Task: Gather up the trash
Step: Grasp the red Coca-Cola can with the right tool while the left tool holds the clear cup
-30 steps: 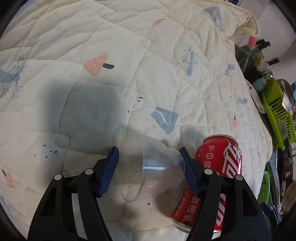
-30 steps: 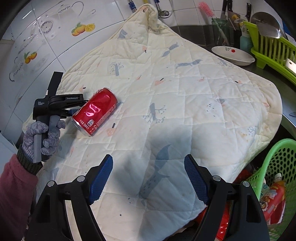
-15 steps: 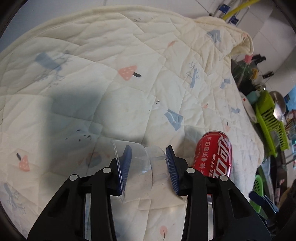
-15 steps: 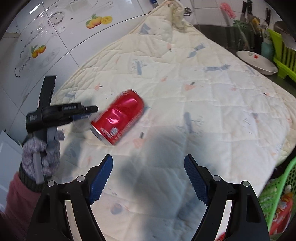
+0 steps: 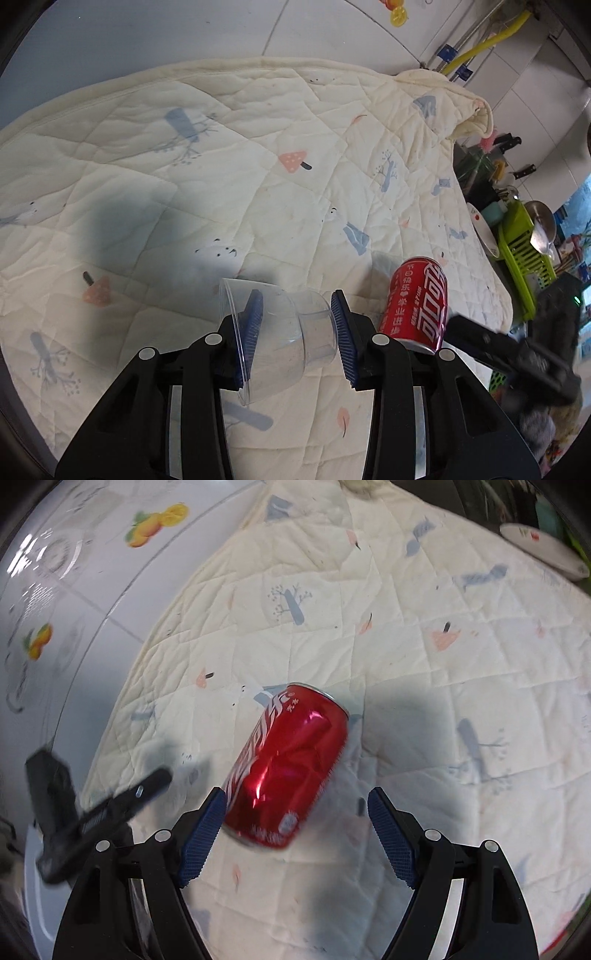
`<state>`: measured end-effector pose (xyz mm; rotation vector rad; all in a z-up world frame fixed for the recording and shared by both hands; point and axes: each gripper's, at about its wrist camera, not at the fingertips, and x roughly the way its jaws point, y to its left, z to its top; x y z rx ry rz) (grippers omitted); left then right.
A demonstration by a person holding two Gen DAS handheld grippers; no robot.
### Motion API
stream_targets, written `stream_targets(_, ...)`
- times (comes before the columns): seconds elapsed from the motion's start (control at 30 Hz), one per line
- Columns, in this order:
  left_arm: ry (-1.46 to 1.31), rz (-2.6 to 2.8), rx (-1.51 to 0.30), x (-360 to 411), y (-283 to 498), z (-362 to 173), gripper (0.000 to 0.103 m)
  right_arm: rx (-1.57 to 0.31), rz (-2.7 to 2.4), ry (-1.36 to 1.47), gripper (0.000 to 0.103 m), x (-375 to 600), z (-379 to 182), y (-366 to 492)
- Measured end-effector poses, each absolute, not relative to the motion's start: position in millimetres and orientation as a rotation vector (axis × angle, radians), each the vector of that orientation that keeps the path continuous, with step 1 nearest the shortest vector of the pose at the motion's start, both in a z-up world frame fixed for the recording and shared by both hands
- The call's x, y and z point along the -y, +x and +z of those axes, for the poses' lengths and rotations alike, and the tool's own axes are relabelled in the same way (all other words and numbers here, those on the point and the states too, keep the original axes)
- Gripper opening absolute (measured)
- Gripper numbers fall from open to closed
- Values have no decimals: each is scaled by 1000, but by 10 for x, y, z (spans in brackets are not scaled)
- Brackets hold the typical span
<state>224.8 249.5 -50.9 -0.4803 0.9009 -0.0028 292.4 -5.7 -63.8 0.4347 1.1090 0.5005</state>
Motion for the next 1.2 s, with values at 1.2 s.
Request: stream_targets(1.2, -407, -148, -872, -1769, 1987, -215, 38, -967, 509, 484, 66, 788, -440, 2328)
